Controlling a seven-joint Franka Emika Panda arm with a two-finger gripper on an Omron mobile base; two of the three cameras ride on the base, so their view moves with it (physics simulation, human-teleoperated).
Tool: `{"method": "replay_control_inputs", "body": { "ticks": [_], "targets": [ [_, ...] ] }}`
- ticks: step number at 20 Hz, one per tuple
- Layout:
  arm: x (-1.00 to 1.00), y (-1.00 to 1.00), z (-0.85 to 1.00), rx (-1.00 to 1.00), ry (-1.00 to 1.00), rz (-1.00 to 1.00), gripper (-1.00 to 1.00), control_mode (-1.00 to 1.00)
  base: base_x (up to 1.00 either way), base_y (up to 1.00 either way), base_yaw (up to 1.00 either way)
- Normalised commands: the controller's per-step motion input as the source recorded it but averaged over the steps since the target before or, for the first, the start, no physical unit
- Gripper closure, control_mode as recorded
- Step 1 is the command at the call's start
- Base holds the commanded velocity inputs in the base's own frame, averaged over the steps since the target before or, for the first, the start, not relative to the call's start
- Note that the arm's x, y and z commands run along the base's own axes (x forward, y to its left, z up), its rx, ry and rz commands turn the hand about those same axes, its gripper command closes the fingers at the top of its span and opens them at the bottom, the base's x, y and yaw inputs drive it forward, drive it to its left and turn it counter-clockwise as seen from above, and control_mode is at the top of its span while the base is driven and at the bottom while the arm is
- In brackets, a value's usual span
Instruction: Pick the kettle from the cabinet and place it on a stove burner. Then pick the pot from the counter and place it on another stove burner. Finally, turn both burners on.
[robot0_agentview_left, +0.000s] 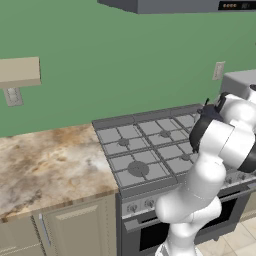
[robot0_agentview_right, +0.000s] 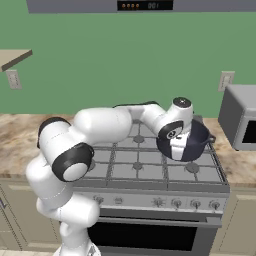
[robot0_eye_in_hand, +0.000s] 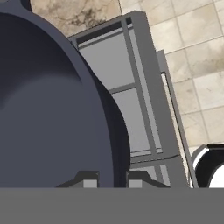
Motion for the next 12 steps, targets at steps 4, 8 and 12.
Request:
{"method": "replay_control_inputs", "body": {
  "ticks": [4, 8, 12],
  "targets": [
    [0.07, 0.16, 0.07, 0.0, -0.01, 0.0, 1.0, -1.0, 0.0, 0.0, 0.0],
    [0.19, 0.34, 0.07, 0.0, 0.0, 0.01, 1.0, -1.0, 0.0, 0.0, 0.0],
    [0.25, 0.38, 0.02, 0.0, 0.0, 0.03, 1.0, -1.0, 0.0, 0.0, 0.0]
  ]
}}
